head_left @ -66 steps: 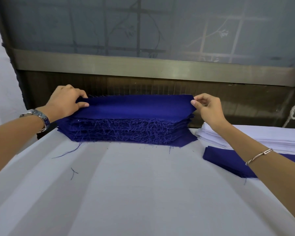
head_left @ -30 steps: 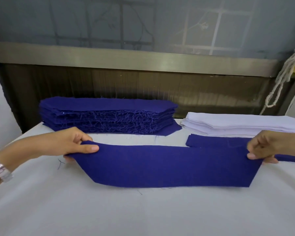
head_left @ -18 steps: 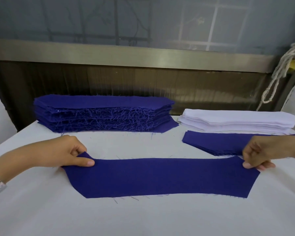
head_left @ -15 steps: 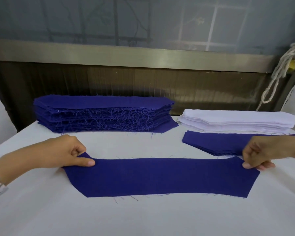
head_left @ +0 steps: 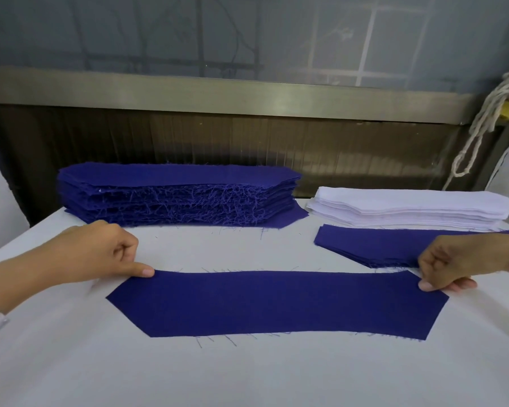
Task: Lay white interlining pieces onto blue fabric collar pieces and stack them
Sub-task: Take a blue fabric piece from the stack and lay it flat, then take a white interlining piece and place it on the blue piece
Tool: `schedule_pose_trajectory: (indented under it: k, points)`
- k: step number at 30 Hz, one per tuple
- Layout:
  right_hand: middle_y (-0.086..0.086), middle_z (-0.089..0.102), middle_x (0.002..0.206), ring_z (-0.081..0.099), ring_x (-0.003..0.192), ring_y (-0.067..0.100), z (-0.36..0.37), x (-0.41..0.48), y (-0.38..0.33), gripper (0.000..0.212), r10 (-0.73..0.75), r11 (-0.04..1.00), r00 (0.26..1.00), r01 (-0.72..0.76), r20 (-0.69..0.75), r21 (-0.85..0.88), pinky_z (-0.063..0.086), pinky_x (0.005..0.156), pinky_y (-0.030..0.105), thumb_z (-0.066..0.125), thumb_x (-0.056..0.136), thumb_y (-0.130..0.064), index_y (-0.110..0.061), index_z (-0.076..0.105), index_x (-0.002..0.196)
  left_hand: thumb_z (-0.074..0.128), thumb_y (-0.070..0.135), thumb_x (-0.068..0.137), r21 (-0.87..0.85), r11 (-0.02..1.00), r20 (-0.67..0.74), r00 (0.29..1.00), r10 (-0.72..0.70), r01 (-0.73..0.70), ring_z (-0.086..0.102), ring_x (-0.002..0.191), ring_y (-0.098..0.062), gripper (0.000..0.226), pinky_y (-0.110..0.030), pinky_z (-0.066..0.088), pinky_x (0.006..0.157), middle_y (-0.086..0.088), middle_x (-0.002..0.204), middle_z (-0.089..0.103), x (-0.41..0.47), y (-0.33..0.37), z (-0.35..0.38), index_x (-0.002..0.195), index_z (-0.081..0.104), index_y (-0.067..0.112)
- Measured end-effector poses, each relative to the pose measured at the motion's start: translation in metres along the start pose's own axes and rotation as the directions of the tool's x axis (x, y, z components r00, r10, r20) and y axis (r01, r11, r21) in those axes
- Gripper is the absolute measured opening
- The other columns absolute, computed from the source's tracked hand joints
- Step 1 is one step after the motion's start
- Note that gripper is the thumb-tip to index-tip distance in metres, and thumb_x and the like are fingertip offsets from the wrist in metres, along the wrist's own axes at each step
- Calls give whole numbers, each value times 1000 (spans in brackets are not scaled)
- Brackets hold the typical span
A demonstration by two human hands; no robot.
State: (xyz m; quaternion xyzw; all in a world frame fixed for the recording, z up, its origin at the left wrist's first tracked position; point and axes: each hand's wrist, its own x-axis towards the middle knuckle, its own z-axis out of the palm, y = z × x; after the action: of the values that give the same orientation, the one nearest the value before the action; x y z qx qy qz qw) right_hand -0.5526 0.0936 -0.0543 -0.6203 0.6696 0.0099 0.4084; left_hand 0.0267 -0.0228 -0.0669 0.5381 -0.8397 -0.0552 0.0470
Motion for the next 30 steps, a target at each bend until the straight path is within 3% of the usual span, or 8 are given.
schedule_pose_trajectory:
  k: [5,9,12,15,19,23,27,30]
  points:
    - [4,68,71,56,59,9,-8,-4,-2,37,-15,1000,1000,15,0,-7,45,57,21,78,80,-57,-22,68,71,53,68,74,-47,987,-386,914,126,-156,48,45,-7,44,-27,47,51,14,53,55,10,24,-1,58,52,28]
    - [12,69,73,57,56,15,-28,-7,-8,38,-48,993,954,77,-297,86,47,52,22,71,84,-47,-12,70,73,54,62,82,-99,954,-473,857,206,-284,57,55,-8,37,-19,39,51,9,53,56,25,71,-8,62,56,31]
    - [13,71,74,58,58,17,-46,-1,-8,29,-10,972,828,139,-561,187,46,51,24,68,88,-33,-4,73,84,57,53,89,-88,925,-450,843,295,-371,61,63,-3,25,-17,43,54,14,60,61,42,113,-13,75,63,33]
    - [13,71,79,59,67,23,-62,8,0,16,132,954,630,129,-765,271,46,61,29,67,94,-16,-1,73,92,57,46,93,-77,889,-444,814,376,-452,62,71,0,19,-25,53,64,16,76,65,65,155,-12,90,68,29]
    - [13,66,89,57,80,26,-76,19,21,14,276,922,390,150,-878,356,45,75,37,65,96,-11,2,69,97,58,34,98,-45,843,-457,762,459,-535,59,80,-2,17,-28,55,73,12,95,64,107,204,-3,105,69,24]
    - [15,64,101,53,94,26,-89,25,50,20,355,883,269,219,-895,416,41,82,37,64,96,-10,5,70,109,52,27,102,15,831,-425,748,509,-557,59,88,-12,21,-36,54,81,3,105,62,148,241,8,108,70,17]
    - [19,67,116,58,107,34,-99,28,82,26,385,895,173,170,-907,413,43,93,39,62,98,-14,2,71,116,46,24,104,34,839,-388,766,512,-544,59,98,-19,23,-42,52,83,-2,110,62,180,267,14,94,66,16]
    - [25,68,118,60,109,45,-103,30,107,29,410,908,118,42,-904,417,48,94,46,62,98,-20,1,73,115,43,21,105,77,857,-349,792,501,-509,57,106,-23,29,-42,52,85,-4,117,61,200,281,19,116,69,13]
